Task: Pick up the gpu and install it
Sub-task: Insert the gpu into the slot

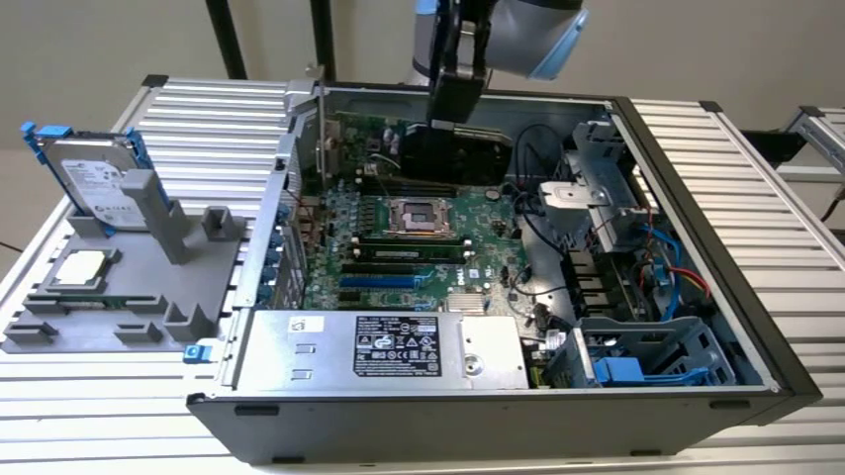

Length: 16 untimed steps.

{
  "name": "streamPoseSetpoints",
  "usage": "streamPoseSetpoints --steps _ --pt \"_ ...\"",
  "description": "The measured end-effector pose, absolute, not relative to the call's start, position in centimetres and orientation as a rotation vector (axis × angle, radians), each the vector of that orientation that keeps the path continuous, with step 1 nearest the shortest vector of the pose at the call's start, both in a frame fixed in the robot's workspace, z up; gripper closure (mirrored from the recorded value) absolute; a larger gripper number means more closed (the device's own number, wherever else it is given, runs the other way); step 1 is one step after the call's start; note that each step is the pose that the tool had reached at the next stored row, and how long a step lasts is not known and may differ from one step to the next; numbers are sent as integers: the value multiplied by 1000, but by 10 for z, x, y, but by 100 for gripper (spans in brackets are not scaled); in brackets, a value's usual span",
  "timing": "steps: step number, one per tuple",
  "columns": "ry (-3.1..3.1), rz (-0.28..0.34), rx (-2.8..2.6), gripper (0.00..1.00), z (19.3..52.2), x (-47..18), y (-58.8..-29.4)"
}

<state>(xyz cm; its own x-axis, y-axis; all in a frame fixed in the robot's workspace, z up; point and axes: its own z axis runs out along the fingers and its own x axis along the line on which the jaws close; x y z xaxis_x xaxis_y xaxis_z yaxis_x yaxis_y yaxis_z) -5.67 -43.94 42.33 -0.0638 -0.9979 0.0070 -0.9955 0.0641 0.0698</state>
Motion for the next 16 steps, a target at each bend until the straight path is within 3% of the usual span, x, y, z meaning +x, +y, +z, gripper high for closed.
streamPoseSetpoints --steps 16 --pt "-2159 -52 2217 100 420 -57 -439"
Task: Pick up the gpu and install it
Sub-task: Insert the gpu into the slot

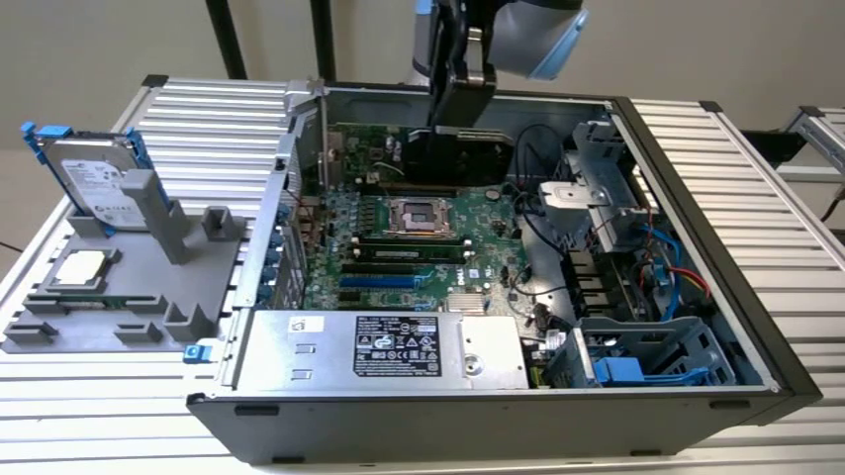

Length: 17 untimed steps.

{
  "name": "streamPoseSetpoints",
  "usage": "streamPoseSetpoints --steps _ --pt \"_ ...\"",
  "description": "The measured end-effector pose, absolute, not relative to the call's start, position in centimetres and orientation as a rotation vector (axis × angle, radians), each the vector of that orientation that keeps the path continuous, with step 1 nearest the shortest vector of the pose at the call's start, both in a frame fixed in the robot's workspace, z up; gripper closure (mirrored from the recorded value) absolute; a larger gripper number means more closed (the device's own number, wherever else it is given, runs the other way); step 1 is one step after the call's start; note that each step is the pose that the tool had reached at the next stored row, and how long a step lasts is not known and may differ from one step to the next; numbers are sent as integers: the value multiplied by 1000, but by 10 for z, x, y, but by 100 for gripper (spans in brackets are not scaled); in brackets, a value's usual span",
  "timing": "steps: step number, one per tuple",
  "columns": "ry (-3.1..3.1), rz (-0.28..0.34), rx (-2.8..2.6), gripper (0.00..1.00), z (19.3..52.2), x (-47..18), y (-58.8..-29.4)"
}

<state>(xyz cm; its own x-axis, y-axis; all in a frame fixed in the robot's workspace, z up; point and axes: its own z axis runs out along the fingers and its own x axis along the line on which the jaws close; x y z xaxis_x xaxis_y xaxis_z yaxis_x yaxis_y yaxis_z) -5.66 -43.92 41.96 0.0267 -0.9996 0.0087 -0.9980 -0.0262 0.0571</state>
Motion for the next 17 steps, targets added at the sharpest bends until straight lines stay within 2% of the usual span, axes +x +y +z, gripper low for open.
streamPoseSetpoints --steps 17 --pt "-2201 -42 2176 100 408 -57 -432"
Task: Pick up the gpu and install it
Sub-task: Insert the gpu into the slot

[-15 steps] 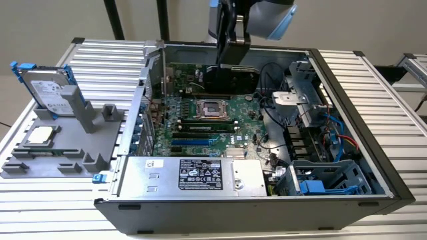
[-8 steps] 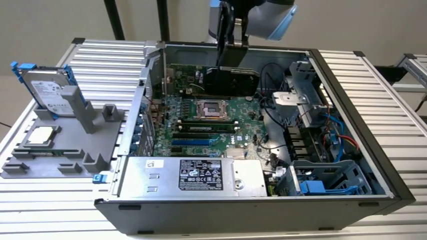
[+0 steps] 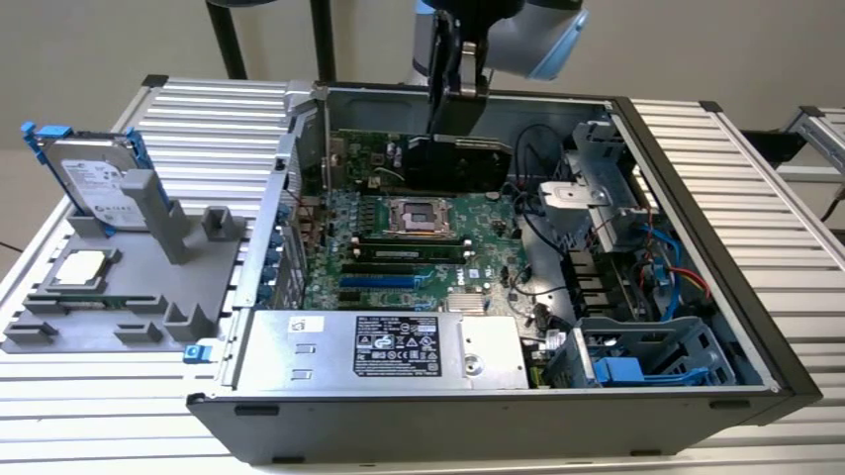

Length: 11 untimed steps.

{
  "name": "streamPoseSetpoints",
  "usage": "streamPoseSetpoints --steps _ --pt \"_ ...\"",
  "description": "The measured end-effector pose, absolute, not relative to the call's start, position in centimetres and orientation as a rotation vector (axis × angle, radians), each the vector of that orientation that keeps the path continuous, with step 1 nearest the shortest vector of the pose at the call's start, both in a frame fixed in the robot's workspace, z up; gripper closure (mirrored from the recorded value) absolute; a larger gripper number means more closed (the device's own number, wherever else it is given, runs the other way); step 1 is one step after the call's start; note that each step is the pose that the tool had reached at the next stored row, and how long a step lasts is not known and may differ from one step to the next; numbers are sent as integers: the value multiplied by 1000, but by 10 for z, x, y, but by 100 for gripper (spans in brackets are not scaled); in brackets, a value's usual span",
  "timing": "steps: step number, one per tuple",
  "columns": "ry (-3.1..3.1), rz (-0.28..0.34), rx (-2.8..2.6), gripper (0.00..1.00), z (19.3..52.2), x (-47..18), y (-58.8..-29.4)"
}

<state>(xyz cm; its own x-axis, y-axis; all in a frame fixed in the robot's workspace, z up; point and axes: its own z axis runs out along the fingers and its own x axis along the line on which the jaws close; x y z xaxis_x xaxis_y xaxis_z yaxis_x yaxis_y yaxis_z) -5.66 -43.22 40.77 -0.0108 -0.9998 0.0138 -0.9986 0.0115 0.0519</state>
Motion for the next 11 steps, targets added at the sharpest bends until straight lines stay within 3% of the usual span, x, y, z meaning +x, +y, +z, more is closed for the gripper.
streamPoseSetpoints --steps 11 --pt "-2203 -35 2179 100 406 -57 -420"
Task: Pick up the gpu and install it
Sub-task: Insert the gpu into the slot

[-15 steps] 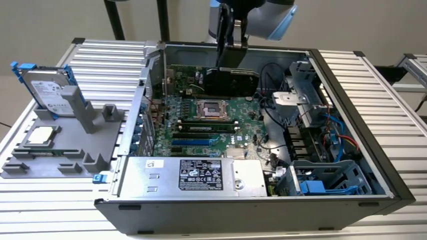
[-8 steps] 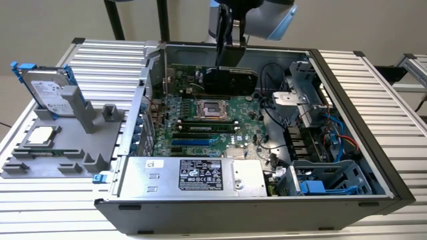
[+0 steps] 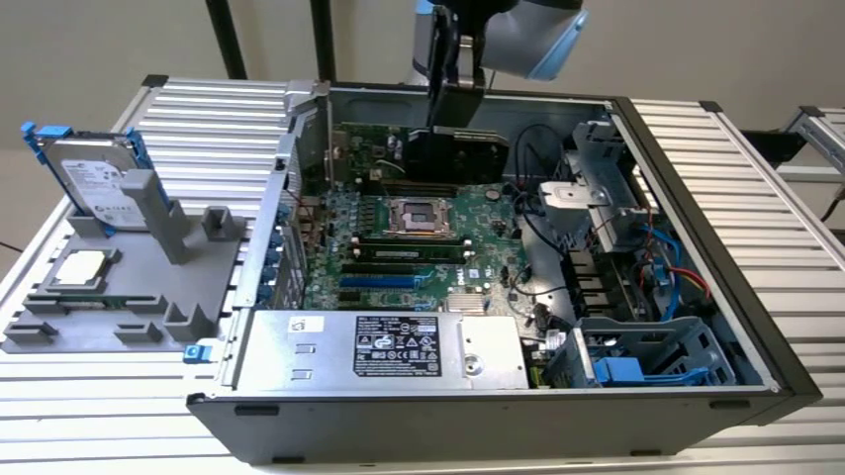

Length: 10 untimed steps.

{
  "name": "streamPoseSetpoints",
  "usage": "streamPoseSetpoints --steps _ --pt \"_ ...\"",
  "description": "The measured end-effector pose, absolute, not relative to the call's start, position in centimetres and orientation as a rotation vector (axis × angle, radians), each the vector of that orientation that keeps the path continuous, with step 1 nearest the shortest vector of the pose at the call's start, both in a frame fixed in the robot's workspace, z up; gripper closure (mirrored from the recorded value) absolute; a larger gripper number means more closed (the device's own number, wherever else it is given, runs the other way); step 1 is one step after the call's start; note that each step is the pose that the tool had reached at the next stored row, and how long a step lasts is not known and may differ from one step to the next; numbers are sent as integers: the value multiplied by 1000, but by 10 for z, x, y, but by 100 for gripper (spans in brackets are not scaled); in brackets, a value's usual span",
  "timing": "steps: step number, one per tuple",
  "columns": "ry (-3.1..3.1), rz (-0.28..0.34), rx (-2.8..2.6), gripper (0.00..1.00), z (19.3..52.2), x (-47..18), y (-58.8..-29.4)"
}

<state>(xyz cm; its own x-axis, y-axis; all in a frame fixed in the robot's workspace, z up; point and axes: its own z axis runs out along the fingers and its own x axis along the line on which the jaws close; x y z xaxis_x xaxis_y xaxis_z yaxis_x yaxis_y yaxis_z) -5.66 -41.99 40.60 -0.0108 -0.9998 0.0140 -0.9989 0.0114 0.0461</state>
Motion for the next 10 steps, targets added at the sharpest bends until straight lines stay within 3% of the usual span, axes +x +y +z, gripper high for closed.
streamPoseSetpoints --steps 10 --pt "-2213 -41 2189 100 404 -57 -420"
